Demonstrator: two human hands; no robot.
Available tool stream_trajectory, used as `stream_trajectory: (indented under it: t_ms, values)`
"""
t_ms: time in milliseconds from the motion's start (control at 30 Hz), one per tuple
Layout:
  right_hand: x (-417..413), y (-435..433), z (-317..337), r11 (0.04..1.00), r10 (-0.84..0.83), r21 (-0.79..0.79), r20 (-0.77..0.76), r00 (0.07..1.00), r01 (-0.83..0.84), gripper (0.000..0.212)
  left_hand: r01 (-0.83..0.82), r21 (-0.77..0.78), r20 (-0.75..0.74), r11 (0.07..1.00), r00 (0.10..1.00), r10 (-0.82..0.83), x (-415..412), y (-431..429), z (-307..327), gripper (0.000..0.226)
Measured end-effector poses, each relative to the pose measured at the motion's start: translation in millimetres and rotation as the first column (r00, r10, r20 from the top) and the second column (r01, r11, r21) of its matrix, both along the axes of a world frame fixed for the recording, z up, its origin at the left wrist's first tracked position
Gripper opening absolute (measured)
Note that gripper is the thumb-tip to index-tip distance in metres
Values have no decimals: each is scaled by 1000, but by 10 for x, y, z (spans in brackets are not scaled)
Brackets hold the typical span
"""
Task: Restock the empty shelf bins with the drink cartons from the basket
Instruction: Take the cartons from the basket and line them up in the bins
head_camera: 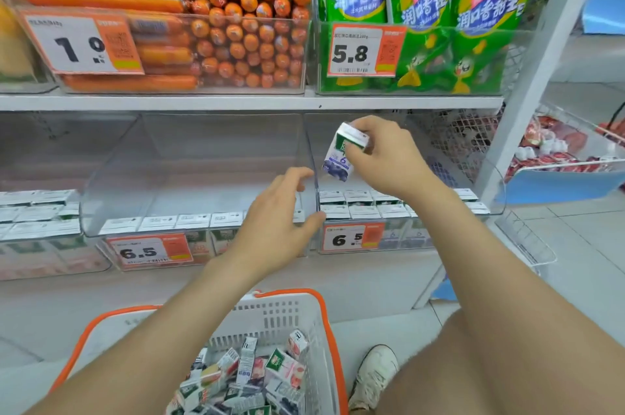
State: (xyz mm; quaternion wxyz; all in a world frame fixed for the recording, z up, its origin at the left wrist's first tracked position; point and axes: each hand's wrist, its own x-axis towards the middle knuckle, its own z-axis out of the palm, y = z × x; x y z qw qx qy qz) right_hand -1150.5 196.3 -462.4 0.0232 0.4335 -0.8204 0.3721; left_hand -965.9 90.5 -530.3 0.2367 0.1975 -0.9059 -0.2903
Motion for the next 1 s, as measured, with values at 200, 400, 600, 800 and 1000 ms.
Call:
stream_trajectory:
  t_ms: [200, 400, 600, 800, 1000]
  values:
    - [-199, -353, -268, 909, 189, 387, -51, 981, -155, 35, 27, -54, 50, 998, 998, -24, -25, 14, -77, 63]
    - [-217, -502, -365, 823, 149, 547, 46, 988, -150, 44, 11, -50, -2, 999, 1000, -11, -53, -5, -143, 60]
    - [-146, -472, -364, 753, 92, 637, 144, 985, -164, 54, 63, -34, -7, 997, 998, -63, -28, -70, -219, 65]
    - [218, -344, -239, 949, 15, 312, -189, 982, 45, 25, 13, -210, -73, 978, 997, -29, 252, -209, -269, 51]
    - [1216, -30, -222, 841, 372, 419, 15, 928, -343, 24, -68, -349, -194, 935, 981, -1, 850, -263, -549, 15]
